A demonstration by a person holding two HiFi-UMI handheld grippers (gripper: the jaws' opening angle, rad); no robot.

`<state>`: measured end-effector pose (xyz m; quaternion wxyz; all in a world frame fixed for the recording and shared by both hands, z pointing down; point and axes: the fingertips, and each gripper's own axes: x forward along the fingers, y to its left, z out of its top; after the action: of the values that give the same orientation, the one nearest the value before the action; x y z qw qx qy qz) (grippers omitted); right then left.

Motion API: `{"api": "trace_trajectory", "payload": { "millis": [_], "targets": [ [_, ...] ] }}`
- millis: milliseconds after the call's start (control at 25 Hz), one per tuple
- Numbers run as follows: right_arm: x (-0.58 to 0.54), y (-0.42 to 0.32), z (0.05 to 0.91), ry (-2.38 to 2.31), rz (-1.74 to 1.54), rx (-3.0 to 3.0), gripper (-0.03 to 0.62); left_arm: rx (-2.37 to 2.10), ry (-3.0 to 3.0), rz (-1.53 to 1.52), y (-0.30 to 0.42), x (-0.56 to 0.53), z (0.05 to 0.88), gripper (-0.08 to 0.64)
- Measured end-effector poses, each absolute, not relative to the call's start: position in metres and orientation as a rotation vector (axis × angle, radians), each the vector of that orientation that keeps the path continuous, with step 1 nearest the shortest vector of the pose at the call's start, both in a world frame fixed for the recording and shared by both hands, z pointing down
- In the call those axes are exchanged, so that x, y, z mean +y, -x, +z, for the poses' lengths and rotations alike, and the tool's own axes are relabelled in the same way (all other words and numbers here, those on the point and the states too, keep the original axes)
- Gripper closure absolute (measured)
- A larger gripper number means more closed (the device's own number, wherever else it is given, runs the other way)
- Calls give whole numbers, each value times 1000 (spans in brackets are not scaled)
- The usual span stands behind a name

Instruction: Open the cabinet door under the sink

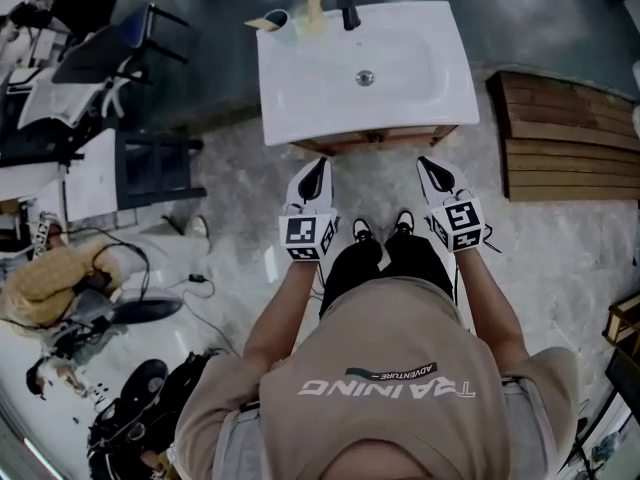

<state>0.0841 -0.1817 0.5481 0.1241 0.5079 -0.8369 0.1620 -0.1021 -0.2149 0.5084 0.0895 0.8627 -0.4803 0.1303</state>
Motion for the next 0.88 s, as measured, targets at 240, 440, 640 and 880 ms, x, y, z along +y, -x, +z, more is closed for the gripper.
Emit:
{"api": "trace_trajectory", "payload": {
  "millis": [240,440,640,880],
  "targets": [
    [-196,-62,615,-1462,564,-2379,591,-1411,-2532,415,123,-231,563,543],
    [-197,-26,663,-1441,605,-2339,591,-1379,-2492,431,151,-234,608,543],
    [-207,-18,706,-1496,671,-2365,591,-1328,-2474,461,153,-234,660,543],
    [-230,-23,777,-1608,782,-2314,591,-1237,-2485,472,143,-234,714,543]
  ]
}}
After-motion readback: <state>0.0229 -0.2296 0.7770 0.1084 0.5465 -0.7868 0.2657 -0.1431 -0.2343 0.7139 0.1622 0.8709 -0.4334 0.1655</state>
